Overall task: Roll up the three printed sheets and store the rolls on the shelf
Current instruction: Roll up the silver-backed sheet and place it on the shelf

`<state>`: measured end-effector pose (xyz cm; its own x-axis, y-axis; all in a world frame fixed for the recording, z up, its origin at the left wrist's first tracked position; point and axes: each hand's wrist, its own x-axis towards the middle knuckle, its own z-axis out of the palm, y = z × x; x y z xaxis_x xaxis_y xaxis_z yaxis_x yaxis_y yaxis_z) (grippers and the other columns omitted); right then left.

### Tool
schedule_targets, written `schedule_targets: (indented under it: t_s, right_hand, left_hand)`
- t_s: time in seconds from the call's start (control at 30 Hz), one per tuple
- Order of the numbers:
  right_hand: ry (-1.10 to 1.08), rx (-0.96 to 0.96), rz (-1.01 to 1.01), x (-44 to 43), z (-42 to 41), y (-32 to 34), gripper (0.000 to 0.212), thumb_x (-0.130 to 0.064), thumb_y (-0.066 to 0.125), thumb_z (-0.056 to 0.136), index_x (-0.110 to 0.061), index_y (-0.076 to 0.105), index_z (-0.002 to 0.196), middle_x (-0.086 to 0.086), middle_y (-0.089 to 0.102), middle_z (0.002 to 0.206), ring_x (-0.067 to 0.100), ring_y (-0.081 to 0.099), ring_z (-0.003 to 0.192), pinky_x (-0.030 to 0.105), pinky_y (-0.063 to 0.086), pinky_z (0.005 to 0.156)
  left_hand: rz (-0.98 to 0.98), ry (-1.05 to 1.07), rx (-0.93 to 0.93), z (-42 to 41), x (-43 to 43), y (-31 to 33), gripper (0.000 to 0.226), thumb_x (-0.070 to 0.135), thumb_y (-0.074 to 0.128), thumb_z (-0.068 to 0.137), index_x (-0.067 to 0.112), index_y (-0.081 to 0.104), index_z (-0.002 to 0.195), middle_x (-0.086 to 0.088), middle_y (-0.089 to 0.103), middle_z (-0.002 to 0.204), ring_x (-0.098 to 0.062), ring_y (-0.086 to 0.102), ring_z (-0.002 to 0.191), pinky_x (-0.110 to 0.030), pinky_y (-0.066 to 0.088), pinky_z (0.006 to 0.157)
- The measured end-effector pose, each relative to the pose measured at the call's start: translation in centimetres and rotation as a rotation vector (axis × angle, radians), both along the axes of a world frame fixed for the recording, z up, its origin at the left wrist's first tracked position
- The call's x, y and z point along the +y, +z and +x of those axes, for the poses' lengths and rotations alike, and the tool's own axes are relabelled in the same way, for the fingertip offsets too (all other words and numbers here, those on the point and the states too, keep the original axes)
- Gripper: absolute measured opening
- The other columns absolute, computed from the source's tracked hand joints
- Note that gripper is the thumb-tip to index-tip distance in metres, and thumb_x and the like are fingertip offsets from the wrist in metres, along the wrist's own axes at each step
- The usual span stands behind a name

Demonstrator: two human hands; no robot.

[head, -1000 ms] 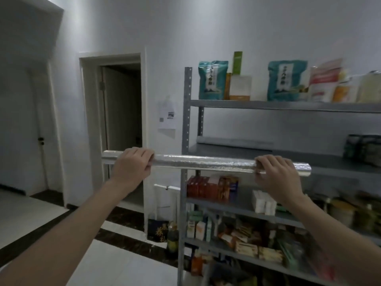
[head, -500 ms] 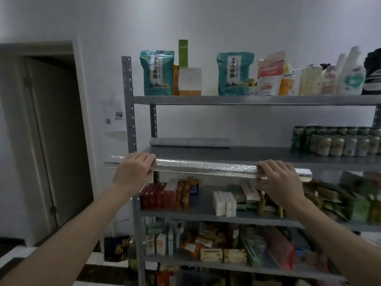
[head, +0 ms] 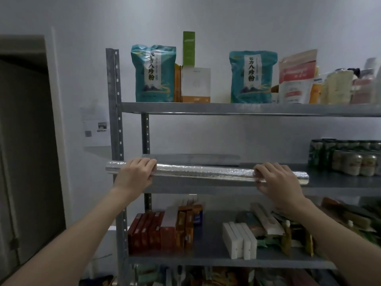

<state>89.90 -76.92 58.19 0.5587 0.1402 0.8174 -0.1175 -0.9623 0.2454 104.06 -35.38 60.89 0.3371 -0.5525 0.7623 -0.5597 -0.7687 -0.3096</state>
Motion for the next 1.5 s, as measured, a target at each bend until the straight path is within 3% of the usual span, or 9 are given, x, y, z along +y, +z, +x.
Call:
schedule_targets:
  t_s: [0.33,0.5,0.63,0.83,0.9,1.0,1.13,1.23,1.5]
  right_hand:
    - [-0.055,0.02,-0.006,-3.7,11.8,-0.9,0.033,-0.021,0.078,0.073,-0.016,0.065,0.102,0.002,0.066,0.093,0.028,0.063,0.083,0.041,0.049,0.075]
    - [-0.049,-0.002,-0.007,-6.1,18.0,-1.1,0.027,-0.017,0.076,0.072,-0.015,0.069,0.098,0.006,0.069,0.088,0.033,0.066,0.077,0.042,0.05,0.07]
    - [-0.02,0.023,-0.011,-8.2,22.5,-0.6,0.031,-0.016,0.079,0.064,-0.016,0.068,0.092,0.003,0.067,0.084,0.032,0.063,0.073,0.041,0.048,0.067]
    - [-0.057,0.148,0.049,-10.0,28.0,-1.5,0.039,-0.015,0.085,0.047,-0.018,0.066,0.082,0.002,0.064,0.076,0.03,0.064,0.067,0.038,0.049,0.061]
    - [-0.065,0.199,0.068,-10.4,29.8,-2.2,0.038,-0.015,0.084,0.046,-0.017,0.067,0.079,0.002,0.064,0.074,0.03,0.065,0.065,0.038,0.05,0.059]
    - [-0.07,0.236,0.086,-10.4,32.2,-3.7,0.013,-0.025,0.065,0.067,-0.018,0.067,0.078,0.003,0.066,0.075,0.031,0.066,0.066,0.038,0.053,0.06]
    - [-0.113,0.343,0.163,-10.2,34.6,-4.6,0.014,-0.019,0.071,0.071,-0.016,0.068,0.085,0.007,0.069,0.086,0.034,0.067,0.078,0.04,0.052,0.066]
    - [-0.16,0.426,0.169,-9.9,35.6,-3.7,0.026,-0.025,0.067,0.078,-0.02,0.067,0.104,0.004,0.066,0.107,0.031,0.065,0.099,0.038,0.049,0.081]
    - [-0.086,0.708,0.258,-9.7,37.2,-2.1,0.064,-0.044,0.061,0.076,-0.032,0.046,0.137,0.001,0.052,0.131,0.028,0.054,0.121,0.037,0.038,0.099]
  left_hand:
    - [0.001,0.008,0.05,13.0,-4.1,-1.9,0.036,0.009,0.086,0.064,0.007,0.068,0.096,-0.01,0.072,0.088,-0.031,0.069,0.076,-0.042,0.058,0.068]
    - [0.047,0.12,0.106,18.1,-6.2,-2.4,0.041,0.012,0.089,0.053,0.007,0.069,0.089,-0.013,0.07,0.075,-0.035,0.066,0.063,-0.039,0.054,0.055]
    - [0.045,0.075,0.201,23.7,-8.0,-1.9,0.039,0.013,0.082,0.064,0.013,0.064,0.099,-0.009,0.069,0.094,-0.034,0.064,0.085,-0.041,0.052,0.074]
    - [0.082,0.092,0.219,28.2,-10.4,-3.8,0.045,0.012,0.088,0.055,0.015,0.061,0.092,-0.008,0.067,0.084,-0.031,0.063,0.073,-0.039,0.054,0.064]
    - [0.073,0.12,0.296,29.3,-11.0,-4.6,0.035,0.017,0.081,0.07,0.016,0.06,0.097,-0.007,0.067,0.092,-0.03,0.063,0.082,-0.038,0.051,0.068]
    - [0.195,0.173,0.402,31.3,-11.3,-5.8,0.024,0.03,0.066,0.085,0.023,0.048,0.099,-0.001,0.062,0.106,-0.024,0.061,0.095,-0.034,0.042,0.074]
    - [0.171,0.115,0.429,33.5,-11.0,-6.2,0.019,0.027,0.064,0.085,0.022,0.049,0.095,0.001,0.06,0.096,-0.022,0.058,0.086,-0.032,0.035,0.069]
    - [0.186,0.049,0.472,35.1,-10.5,-6.0,0.022,0.022,0.062,0.085,0.024,0.041,0.087,-0.002,0.061,0.087,-0.025,0.056,0.074,-0.036,0.044,0.064]
    - [0.224,0.095,0.466,39.0,-10.5,-6.0,0.018,0.025,0.06,0.086,0.022,0.053,0.102,-0.005,0.067,0.107,-0.026,0.063,0.097,-0.036,0.045,0.081]
